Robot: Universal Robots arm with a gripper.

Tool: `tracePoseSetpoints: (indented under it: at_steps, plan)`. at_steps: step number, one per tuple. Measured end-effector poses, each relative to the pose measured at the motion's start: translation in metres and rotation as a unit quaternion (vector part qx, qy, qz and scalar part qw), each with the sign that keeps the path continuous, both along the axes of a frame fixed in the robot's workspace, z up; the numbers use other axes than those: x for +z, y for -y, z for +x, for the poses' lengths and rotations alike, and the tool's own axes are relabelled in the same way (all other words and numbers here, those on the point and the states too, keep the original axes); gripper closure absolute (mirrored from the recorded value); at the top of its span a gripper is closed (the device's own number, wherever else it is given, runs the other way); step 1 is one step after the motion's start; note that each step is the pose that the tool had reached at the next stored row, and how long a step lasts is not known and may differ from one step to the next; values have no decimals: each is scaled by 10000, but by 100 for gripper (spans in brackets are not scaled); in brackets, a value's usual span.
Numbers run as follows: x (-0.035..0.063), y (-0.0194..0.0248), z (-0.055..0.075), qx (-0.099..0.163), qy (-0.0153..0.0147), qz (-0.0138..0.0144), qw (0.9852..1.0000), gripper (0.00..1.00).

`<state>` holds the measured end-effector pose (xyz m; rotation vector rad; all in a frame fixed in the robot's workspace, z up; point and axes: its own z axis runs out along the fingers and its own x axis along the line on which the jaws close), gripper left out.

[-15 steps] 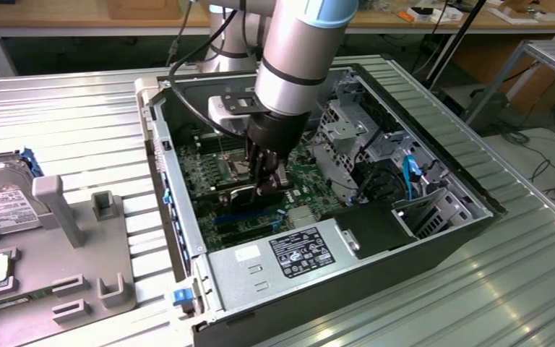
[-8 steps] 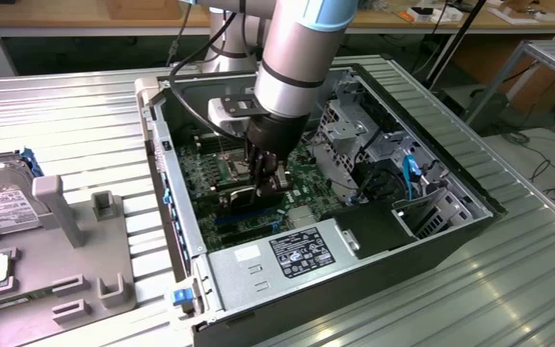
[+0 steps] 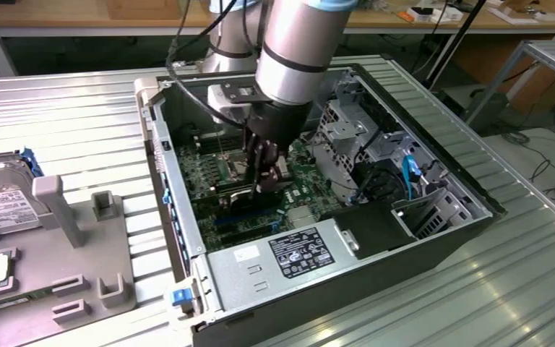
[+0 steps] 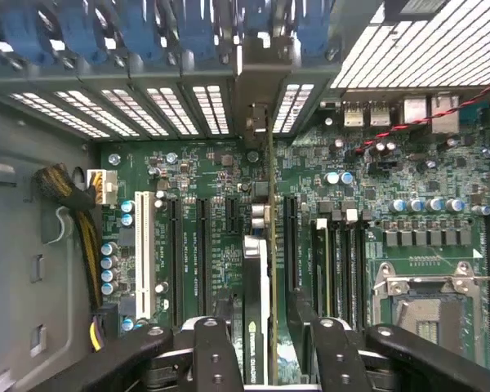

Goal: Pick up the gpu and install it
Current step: 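Insert the gpu into the slot, then press down on the gpu until it lock into place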

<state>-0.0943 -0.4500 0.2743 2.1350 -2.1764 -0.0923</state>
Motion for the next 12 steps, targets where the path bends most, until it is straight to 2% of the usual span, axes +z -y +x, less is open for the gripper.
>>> tracePoseSetpoints:
  at_steps: [1,2,3,4,6,12]
  plan:
    - [156,0,0,0,0,0,10000,60]
    - [189,0,-1,0,0,9,10000,60]
    - [191,0,0,0,0,9,10000,60]
    - [193,0,0,0,0,8,10000,67]
    - [197,0,0,0,0,8,10000,89]
    - [210,0,0,0,0,8,10000,89]
